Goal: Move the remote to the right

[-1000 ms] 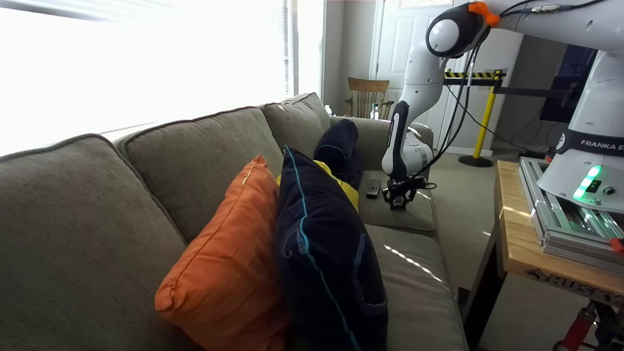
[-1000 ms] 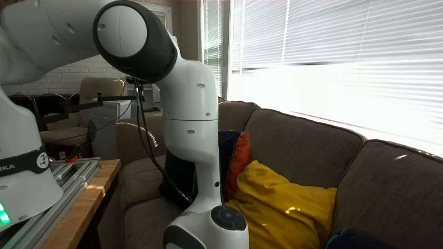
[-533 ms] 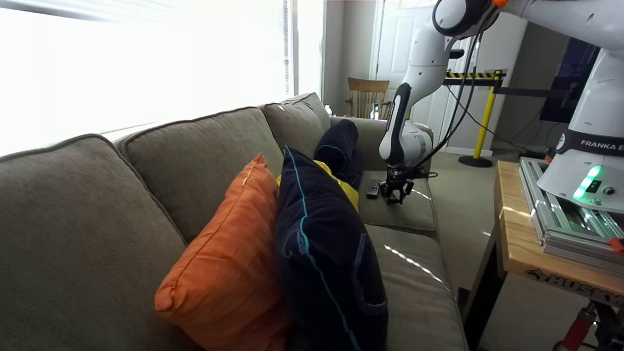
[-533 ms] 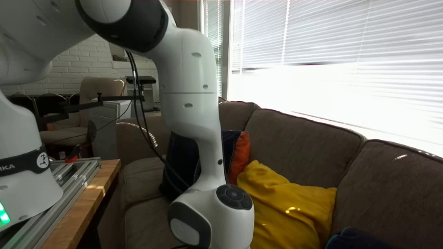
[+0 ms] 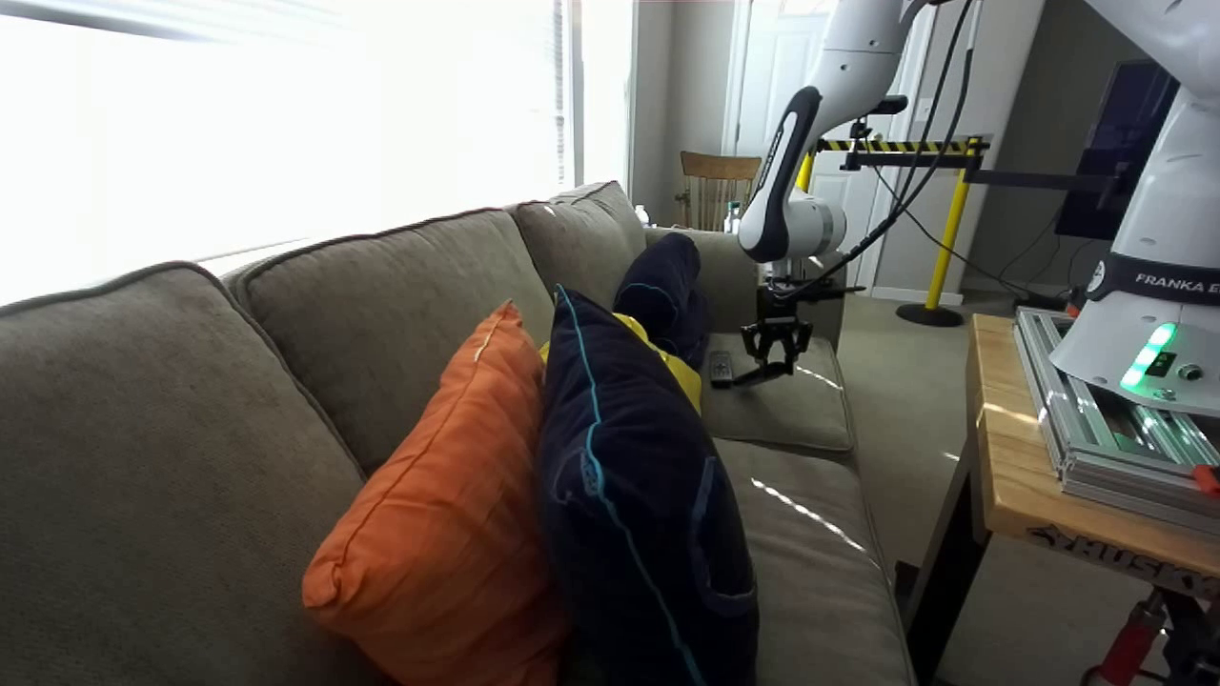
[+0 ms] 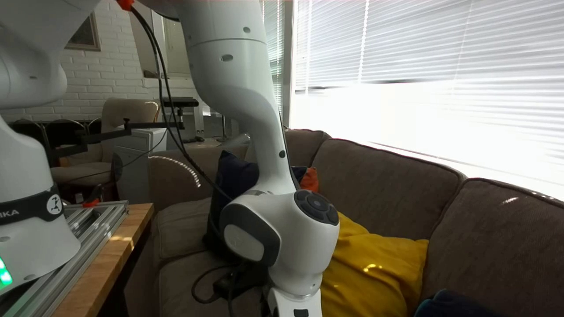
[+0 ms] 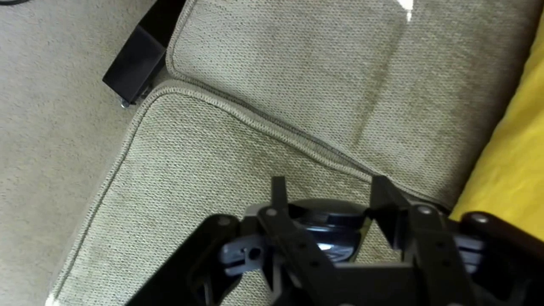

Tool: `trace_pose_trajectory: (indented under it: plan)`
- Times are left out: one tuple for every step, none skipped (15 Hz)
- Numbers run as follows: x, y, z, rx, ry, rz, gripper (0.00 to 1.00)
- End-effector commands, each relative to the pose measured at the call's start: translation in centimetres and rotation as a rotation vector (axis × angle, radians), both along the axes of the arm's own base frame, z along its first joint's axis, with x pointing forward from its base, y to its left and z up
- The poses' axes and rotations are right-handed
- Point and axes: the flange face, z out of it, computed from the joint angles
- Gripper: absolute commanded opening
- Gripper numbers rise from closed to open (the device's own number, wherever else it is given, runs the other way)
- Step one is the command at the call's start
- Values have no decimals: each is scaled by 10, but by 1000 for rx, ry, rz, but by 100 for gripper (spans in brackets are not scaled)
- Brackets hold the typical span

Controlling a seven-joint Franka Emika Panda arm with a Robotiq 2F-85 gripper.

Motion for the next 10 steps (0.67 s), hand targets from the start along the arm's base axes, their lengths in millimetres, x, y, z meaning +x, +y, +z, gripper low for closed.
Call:
trace_pose_trajectory:
  plan:
    - [0,0,-2,0,3,0,52]
    - [-2,0,-5,0,6,0,52]
    - [-3,1,-7,1,10,0,52]
    - [-3,1,-8,1,11,0,52]
    - [-4,1,-8,0,11,1,52]
    - [-4,1,-8,0,11,0,52]
    - [-3,1,-8,0,10,1,52]
    - [-3,1,-8,0,10,1,52]
    - [-3,1,-8,0,10,1,52]
    - [-3,1,-8,0,10,1,27]
